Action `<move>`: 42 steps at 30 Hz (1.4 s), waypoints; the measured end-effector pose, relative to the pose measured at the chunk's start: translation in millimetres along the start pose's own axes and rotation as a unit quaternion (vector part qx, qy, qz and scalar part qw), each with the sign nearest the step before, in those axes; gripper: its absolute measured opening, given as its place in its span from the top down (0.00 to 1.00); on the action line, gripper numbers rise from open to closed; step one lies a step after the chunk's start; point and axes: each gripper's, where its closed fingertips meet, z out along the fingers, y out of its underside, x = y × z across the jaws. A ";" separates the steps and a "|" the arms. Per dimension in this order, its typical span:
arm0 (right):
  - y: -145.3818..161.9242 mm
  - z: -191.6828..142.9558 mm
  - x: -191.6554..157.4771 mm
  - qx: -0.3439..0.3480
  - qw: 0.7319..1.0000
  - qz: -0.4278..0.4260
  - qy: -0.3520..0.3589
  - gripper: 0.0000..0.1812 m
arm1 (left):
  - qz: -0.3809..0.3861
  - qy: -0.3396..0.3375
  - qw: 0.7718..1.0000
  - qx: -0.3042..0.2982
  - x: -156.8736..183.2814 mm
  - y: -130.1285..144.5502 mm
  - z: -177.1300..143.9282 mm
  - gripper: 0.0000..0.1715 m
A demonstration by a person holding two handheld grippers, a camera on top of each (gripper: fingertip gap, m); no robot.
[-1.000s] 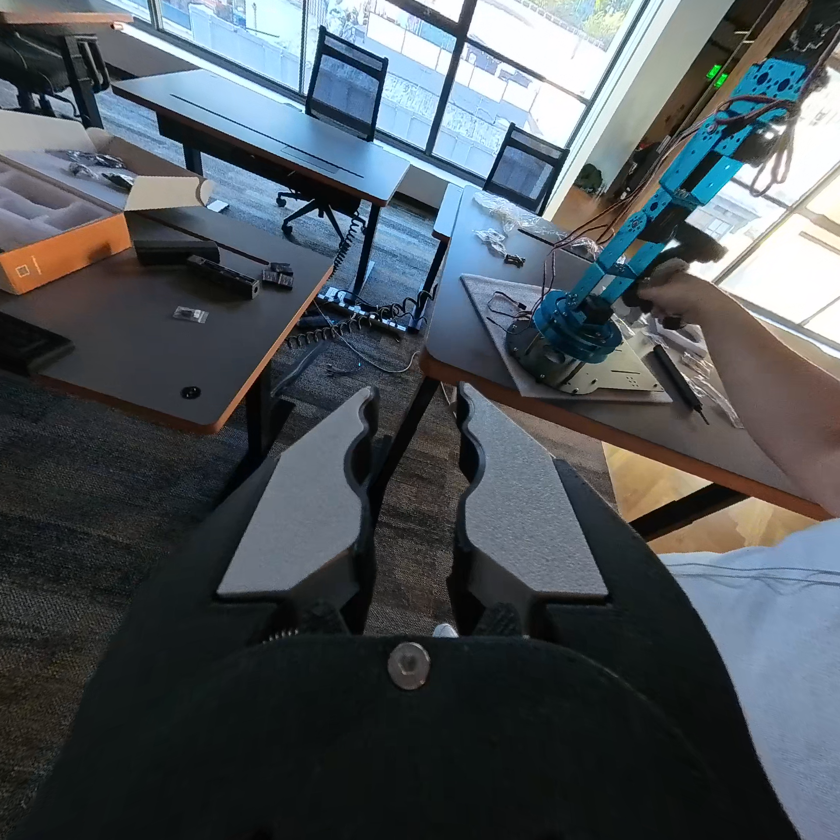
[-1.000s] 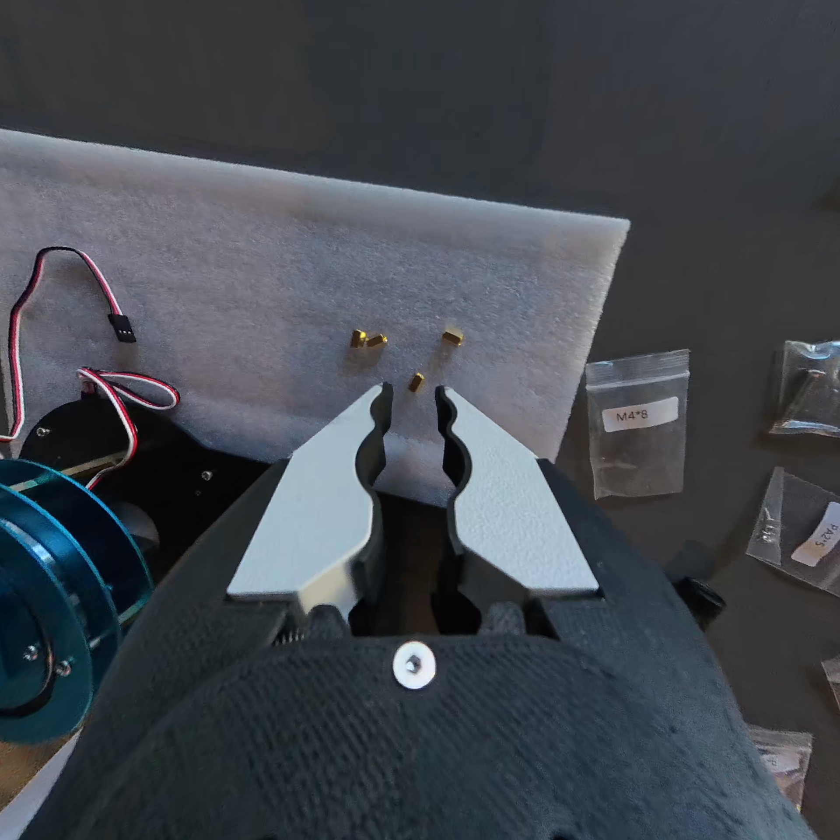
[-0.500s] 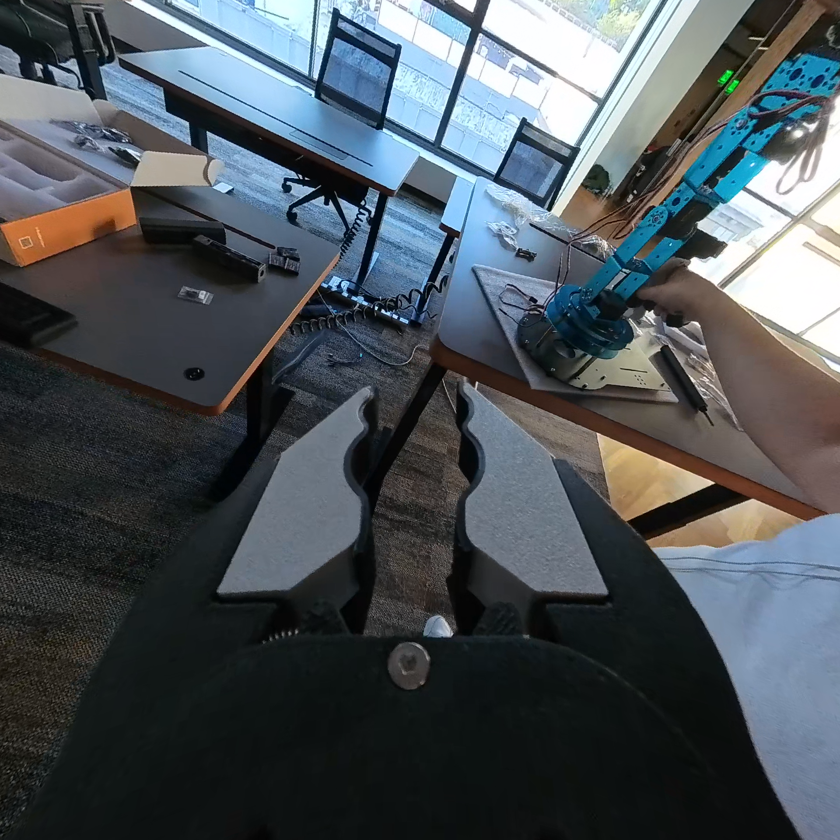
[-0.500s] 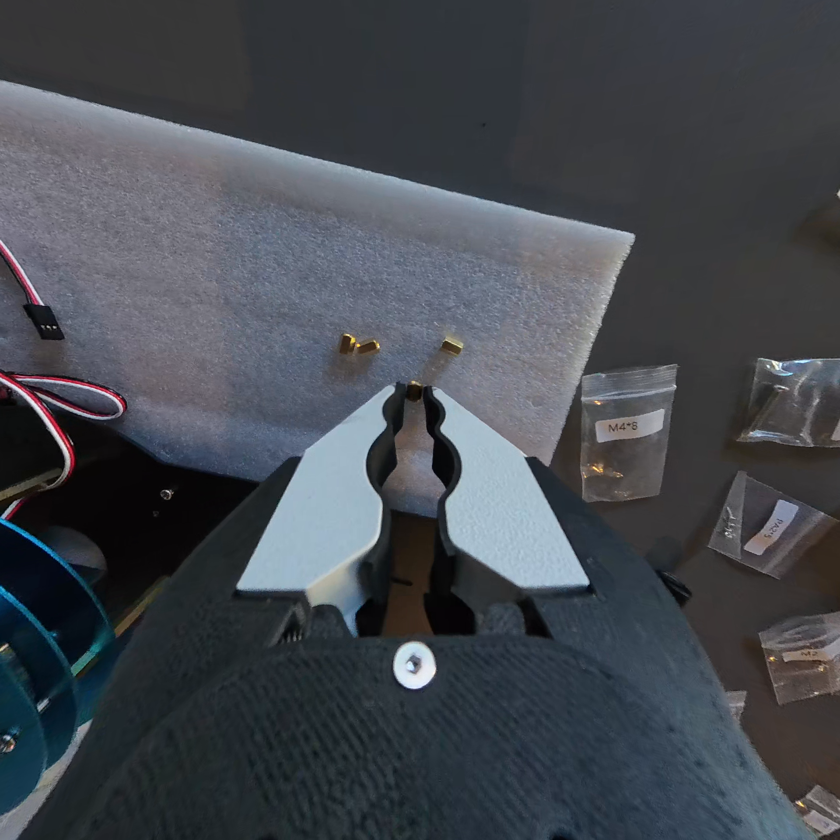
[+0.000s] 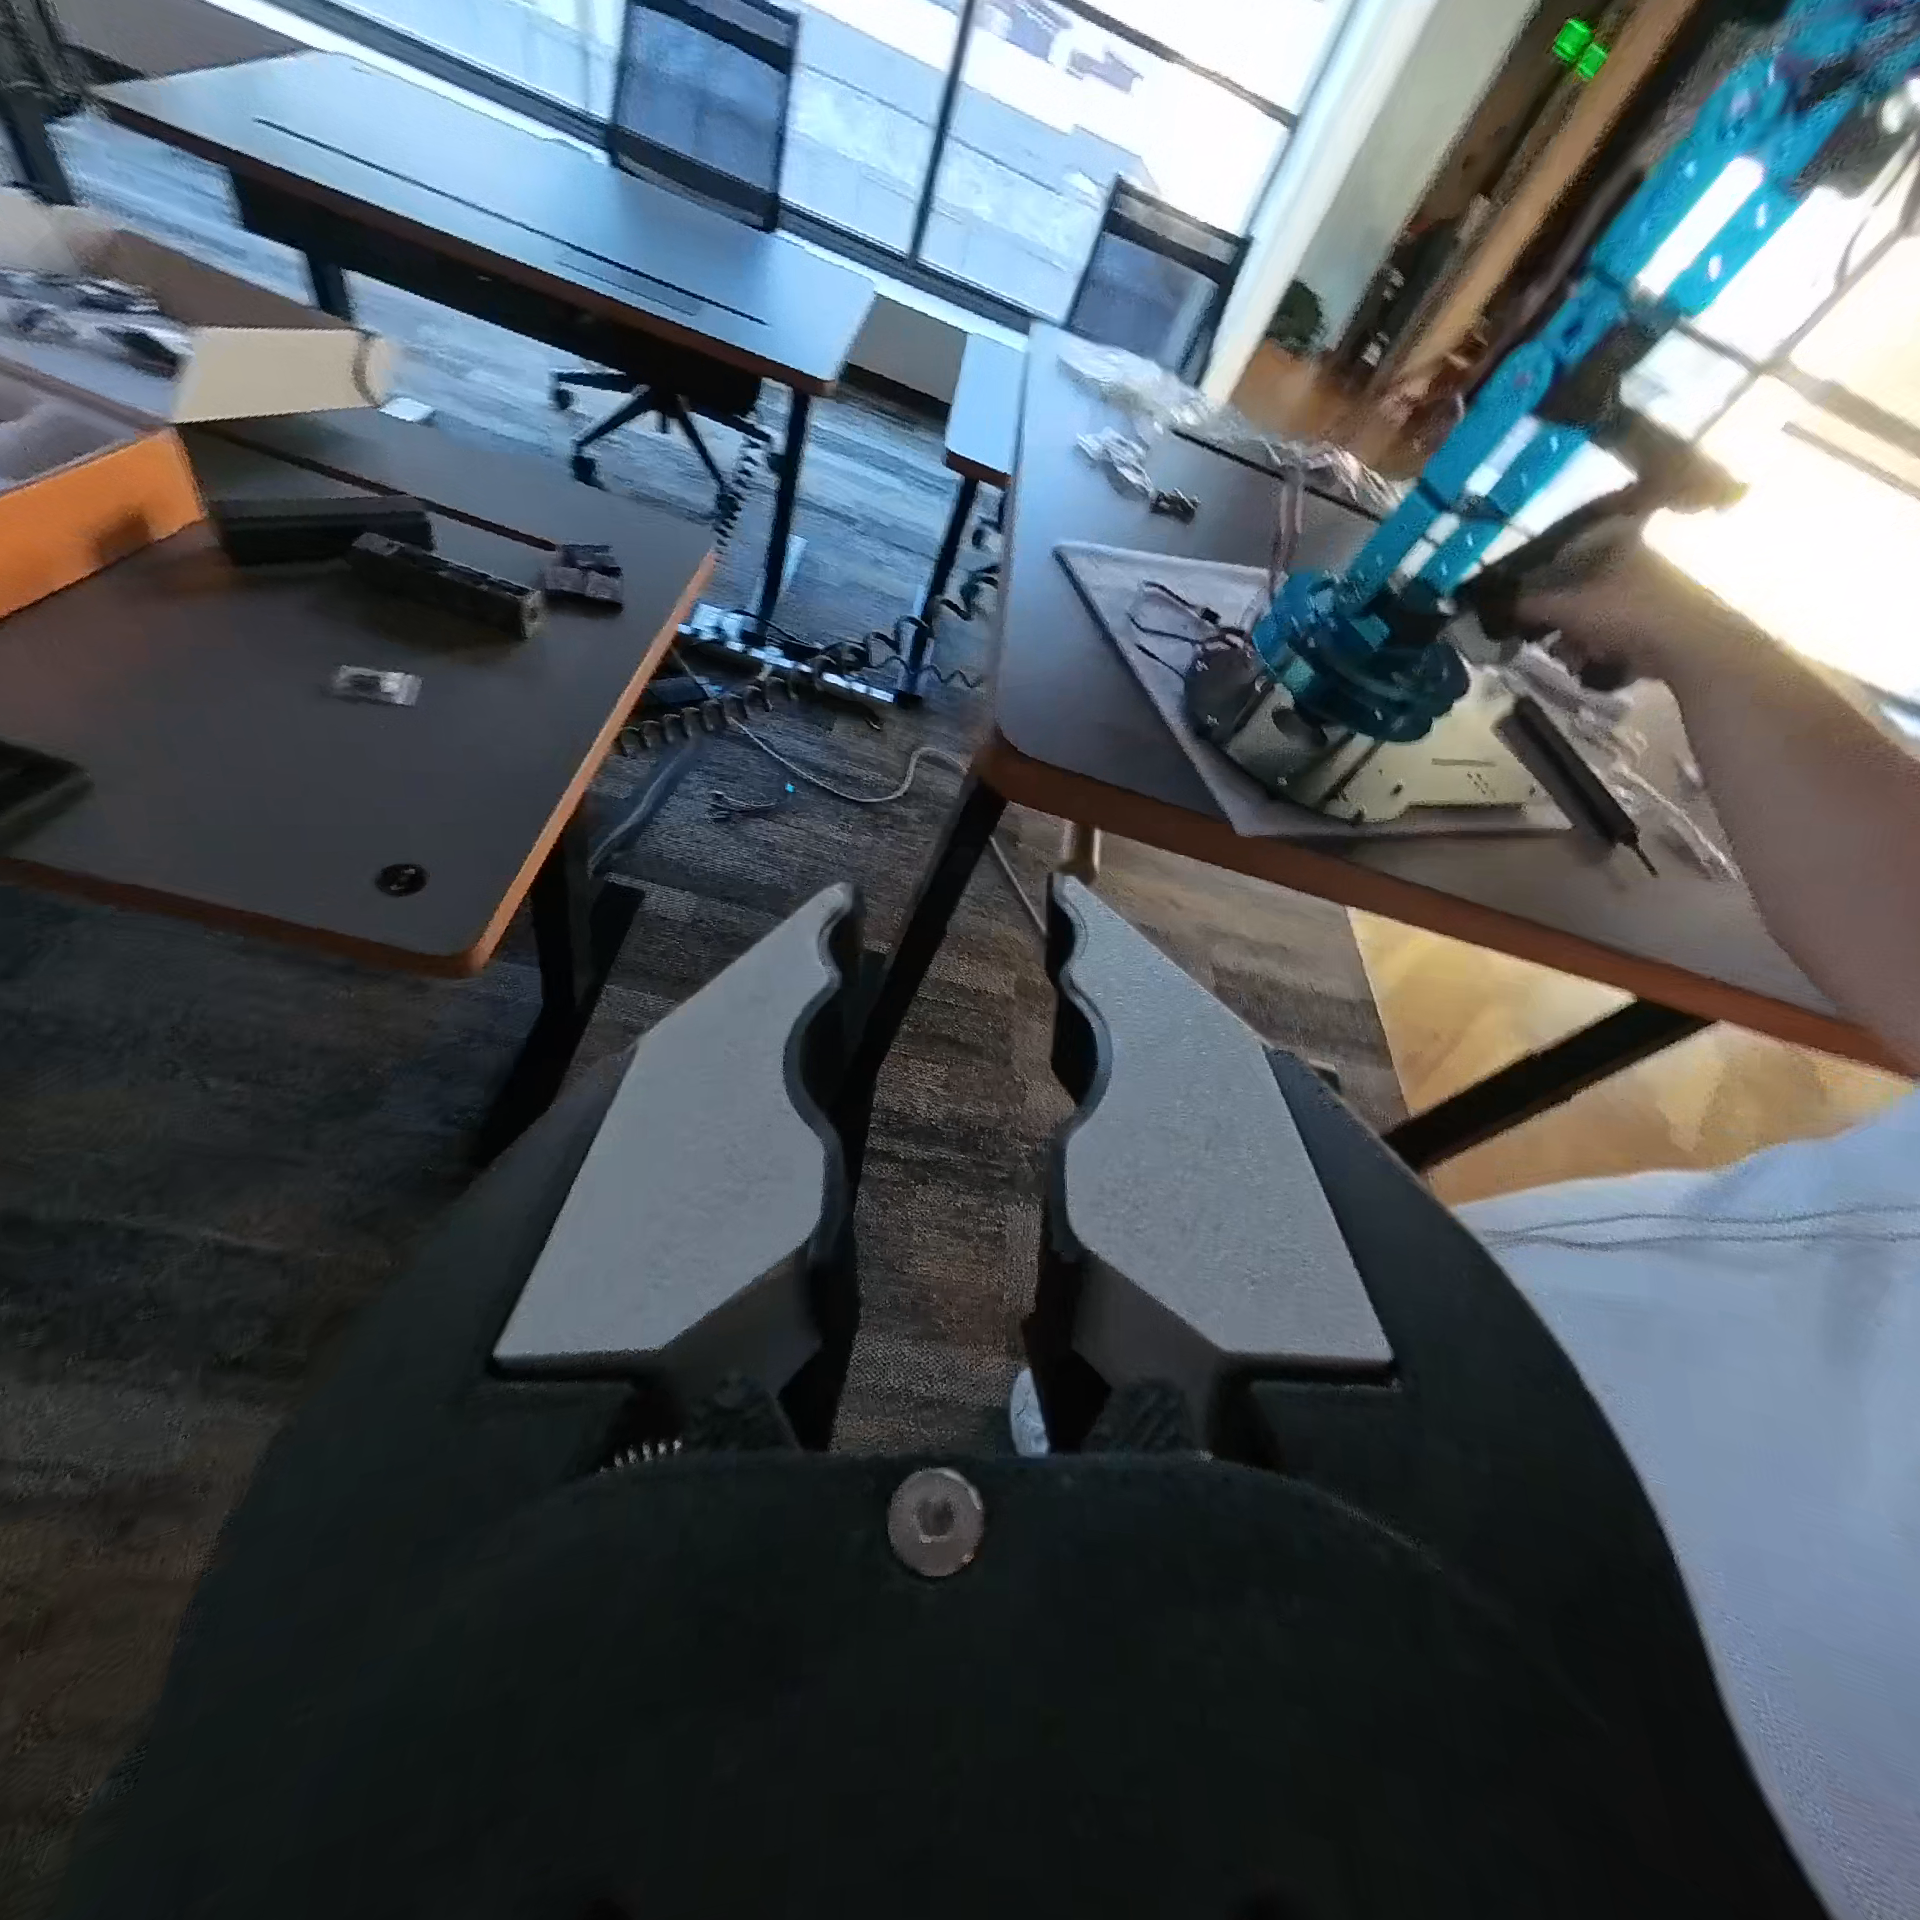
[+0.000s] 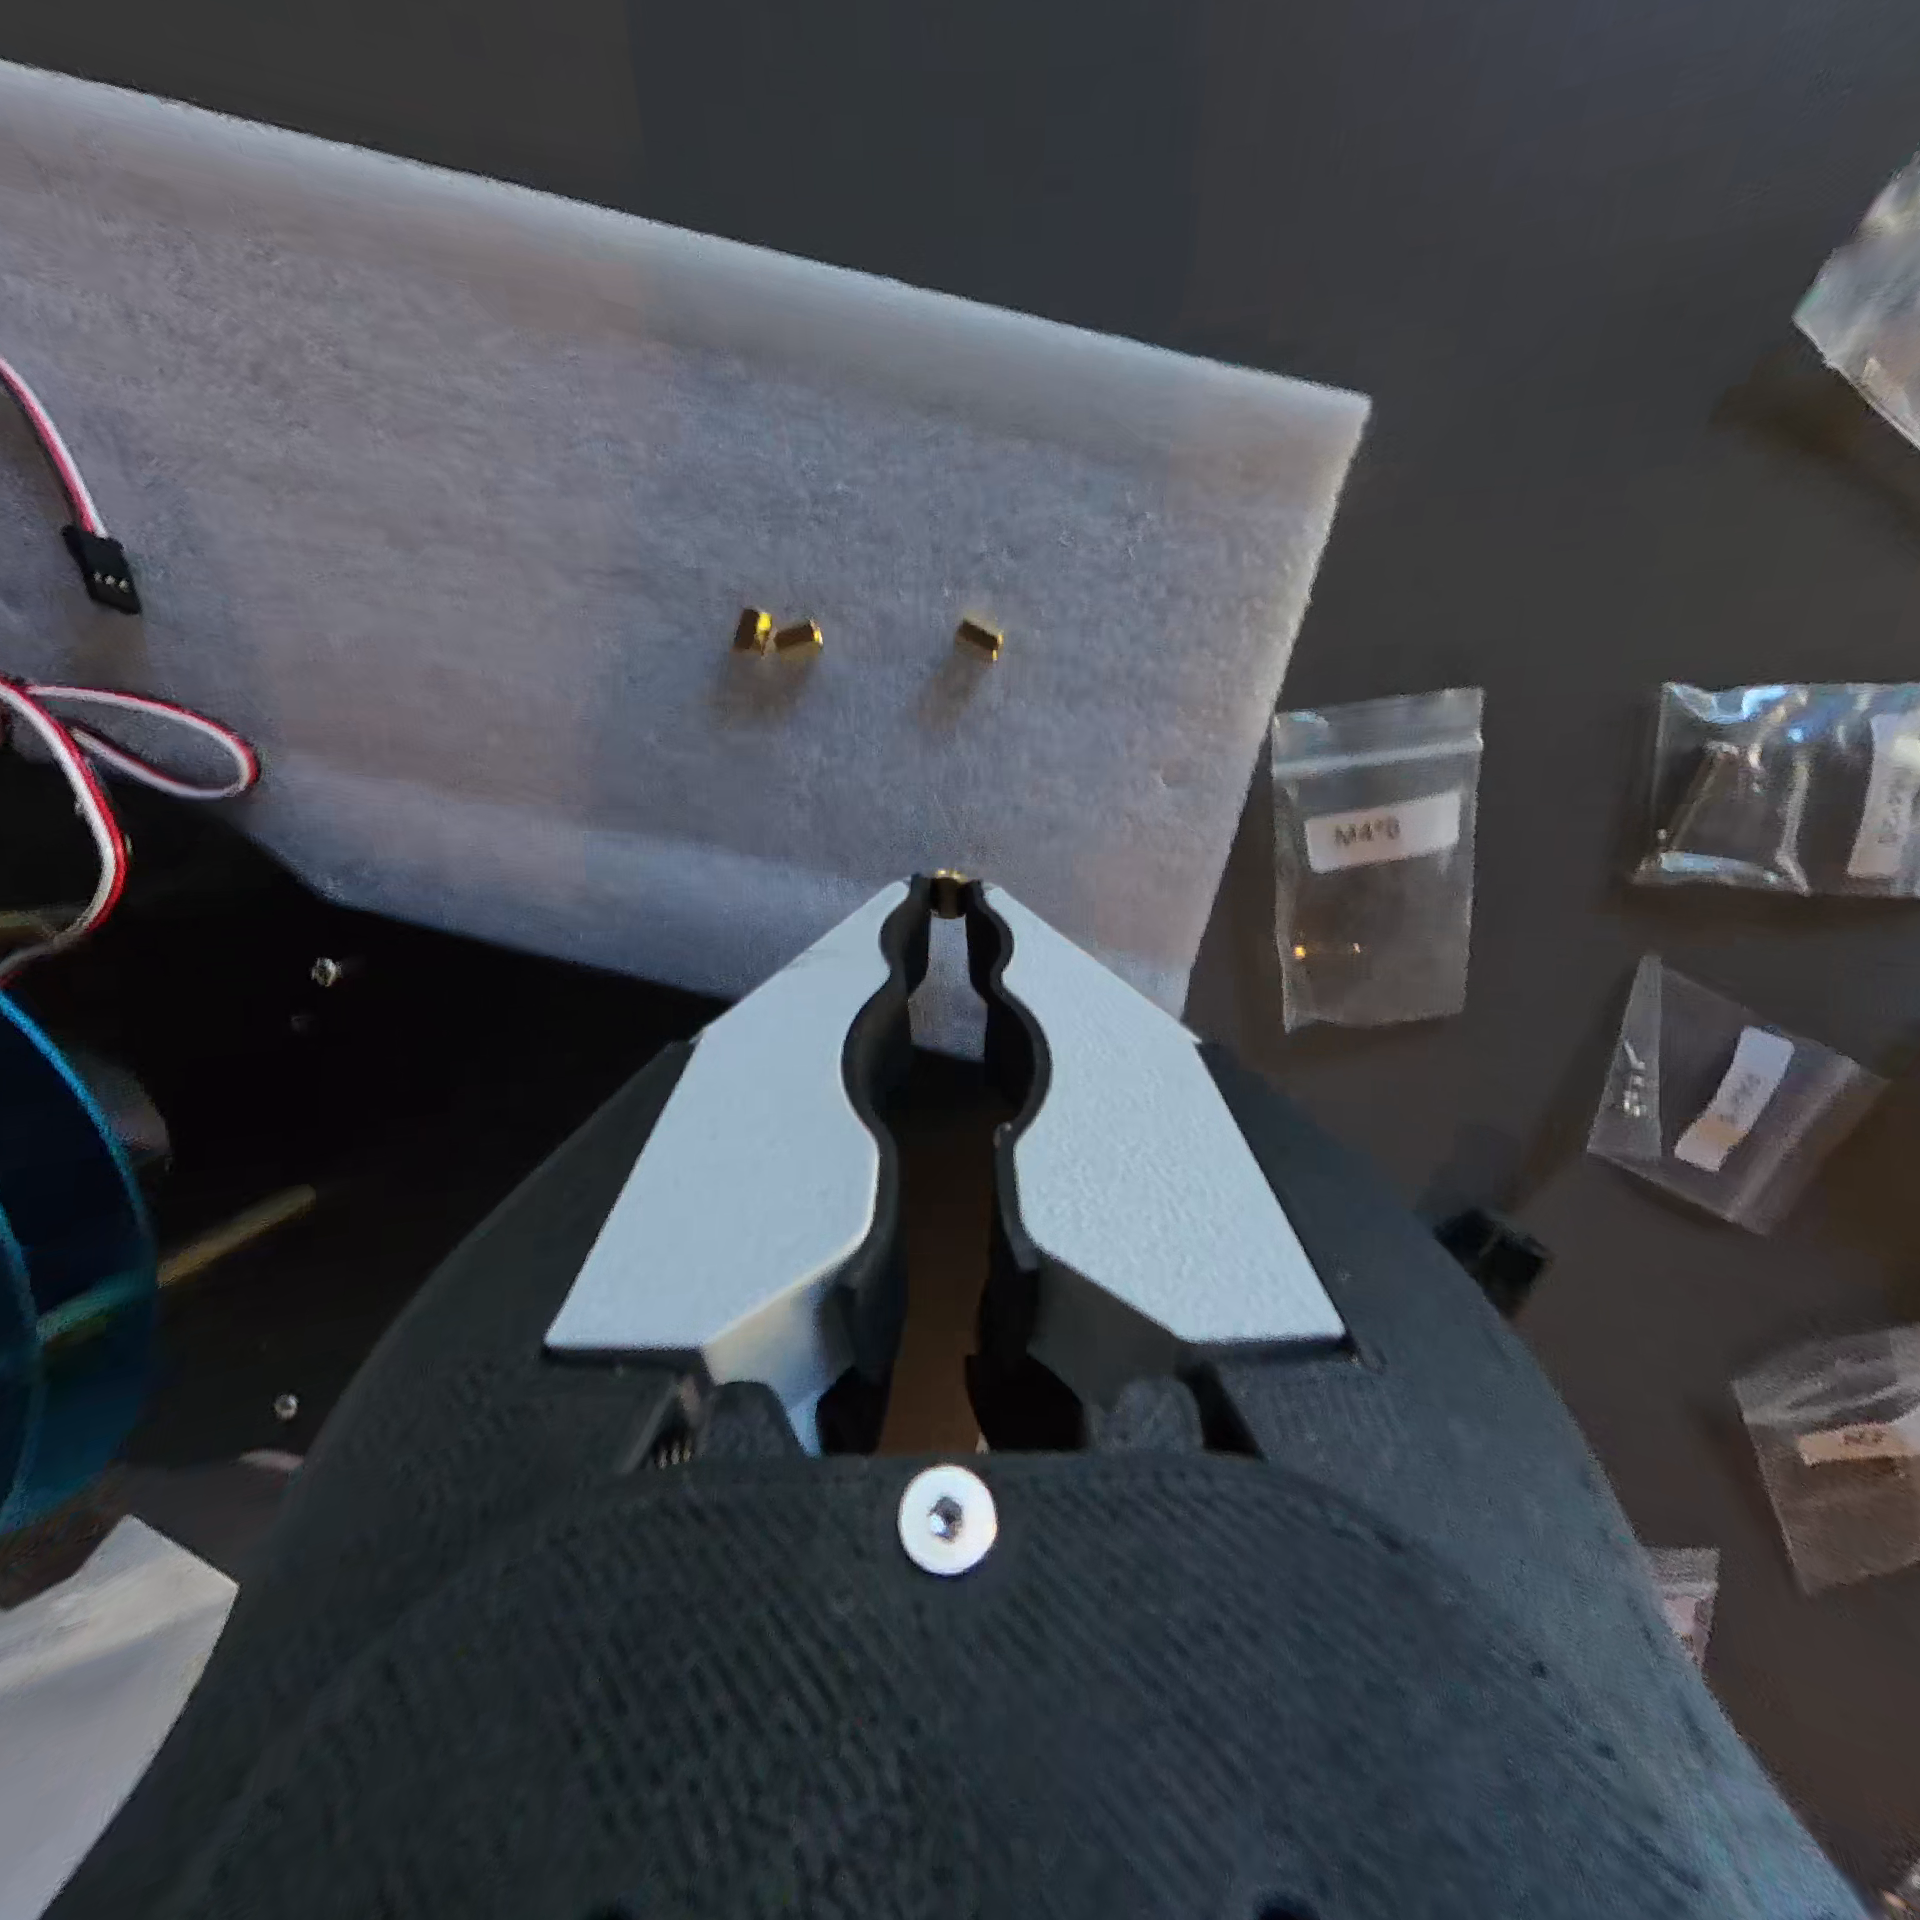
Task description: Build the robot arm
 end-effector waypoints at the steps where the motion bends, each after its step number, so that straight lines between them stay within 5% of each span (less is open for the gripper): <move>1: 3.5 -4.7 0.1 0.012 1.000 0.001 -0.002 0.97 | 0.010 0.019 1.000 -0.007 1.2 5.8 12.4 0.80; 9: 31.5 -37.8 -21.5 0.093 0.994 -0.018 -0.046 0.97 | 0.064 0.213 0.974 -0.046 48.7 23.8 150.4 0.78; 15: 44.1 -60.8 -33.3 0.134 0.988 -0.047 -0.067 0.97 | 0.204 0.289 0.932 -0.079 98.9 19.6 251.8 0.74; 22: 61.8 -72.9 -44.9 0.166 0.982 -0.059 -0.071 0.97 | 0.230 0.399 0.886 -0.051 138.7 -25.2 316.6 0.71; 28: 80.1 -71.9 -36.2 0.181 0.983 -0.020 -0.020 0.97 | 0.217 0.504 0.836 -0.017 161.1 -60.9 326.4 0.66; 36: 106.6 -69.4 -37.4 0.220 0.969 0.102 0.042 0.97 | 0.215 0.626 0.750 -0.006 185.0 -99.1 278.2 0.59; 39: 115.0 -71.4 -41.8 0.237 0.961 0.128 0.061 0.97 | 0.204 0.632 0.748 -0.010 191.3 -106.8 263.6 0.73; 41: 123.9 -73.9 -44.6 0.239 0.958 0.139 0.075 0.97 | 0.175 0.634 0.753 -0.026 196.4 -109.0 258.4 0.93; 42: 128.5 -74.9 -44.9 0.241 0.956 0.144 0.080 0.97 | 0.166 0.639 0.750 -0.032 199.3 -108.4 254.3 0.93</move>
